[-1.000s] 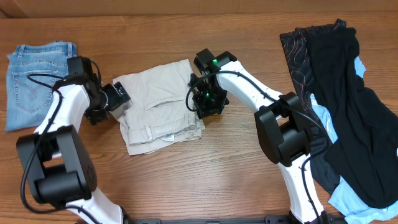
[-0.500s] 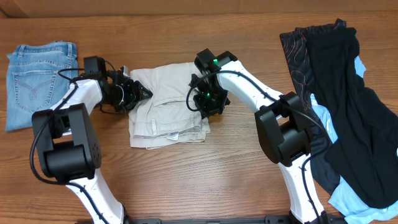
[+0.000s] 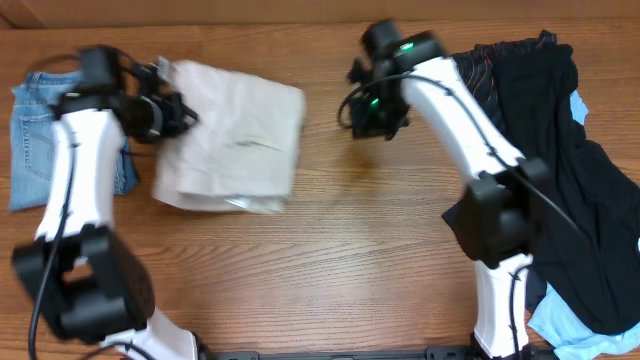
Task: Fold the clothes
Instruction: 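Carry the folded shorts with the left gripper onto the jeans at left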
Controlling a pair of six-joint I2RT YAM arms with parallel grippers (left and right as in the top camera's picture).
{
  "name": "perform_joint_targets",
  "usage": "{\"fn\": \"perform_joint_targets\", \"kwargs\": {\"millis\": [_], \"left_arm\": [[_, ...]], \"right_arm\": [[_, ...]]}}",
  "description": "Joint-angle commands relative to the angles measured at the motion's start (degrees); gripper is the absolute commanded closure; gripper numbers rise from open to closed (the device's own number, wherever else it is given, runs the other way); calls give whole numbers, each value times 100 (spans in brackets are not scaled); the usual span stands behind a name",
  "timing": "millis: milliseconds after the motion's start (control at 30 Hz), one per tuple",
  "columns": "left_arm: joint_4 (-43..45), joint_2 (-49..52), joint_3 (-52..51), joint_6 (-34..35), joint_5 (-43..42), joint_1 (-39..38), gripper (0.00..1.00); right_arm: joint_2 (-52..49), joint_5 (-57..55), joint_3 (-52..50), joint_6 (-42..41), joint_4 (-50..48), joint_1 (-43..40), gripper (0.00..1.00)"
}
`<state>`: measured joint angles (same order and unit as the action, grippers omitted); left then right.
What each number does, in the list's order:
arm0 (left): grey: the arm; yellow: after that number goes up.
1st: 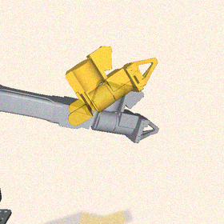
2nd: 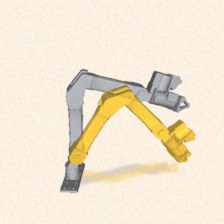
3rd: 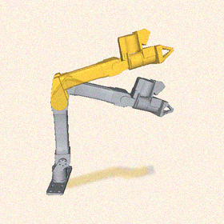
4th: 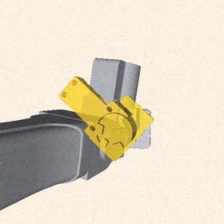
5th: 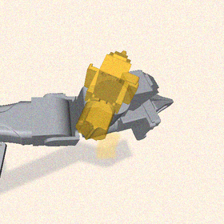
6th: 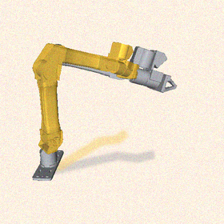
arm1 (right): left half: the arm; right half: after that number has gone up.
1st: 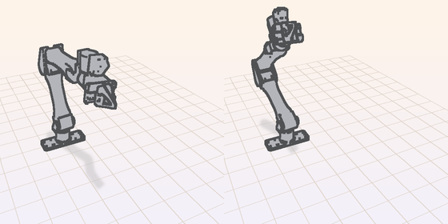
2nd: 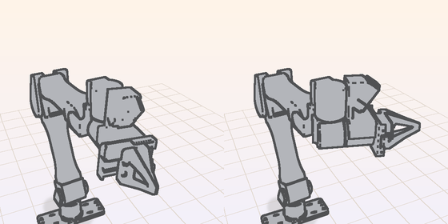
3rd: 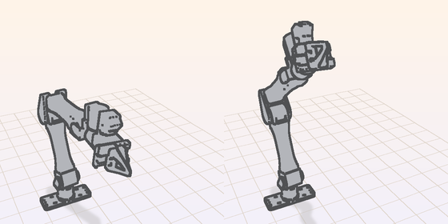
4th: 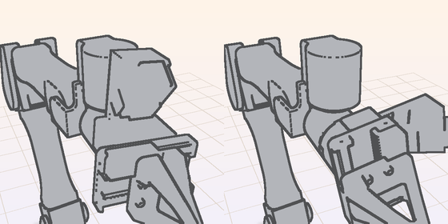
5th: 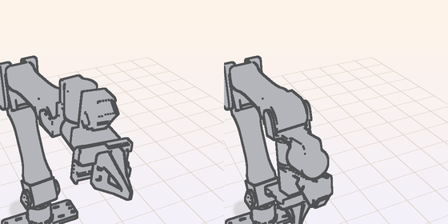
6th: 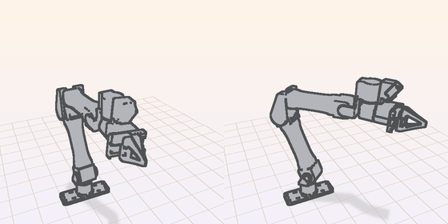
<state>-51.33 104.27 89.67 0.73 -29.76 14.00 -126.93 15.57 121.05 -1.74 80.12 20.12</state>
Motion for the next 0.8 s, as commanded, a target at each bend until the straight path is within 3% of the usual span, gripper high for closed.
{"fn": "perform_joint_targets", "kwargs": {"millis": [0,167,267,767], "left_arm": [[-435,-444,874,-424,474,570,96],[-693,-444,1445,-800,1054,1021,96],[-321,-402,1467,-1080,1810,1346,96],[717,382,1467,-1145,2142,2229,96]], "right_arm": [[549,-76,175,-42,166,-234,79],[629,-74,173,-44,468,-509,79],[629,-72,170,-44,487,-520,79],[629,-70,170,-46,516,-514,79]]}}
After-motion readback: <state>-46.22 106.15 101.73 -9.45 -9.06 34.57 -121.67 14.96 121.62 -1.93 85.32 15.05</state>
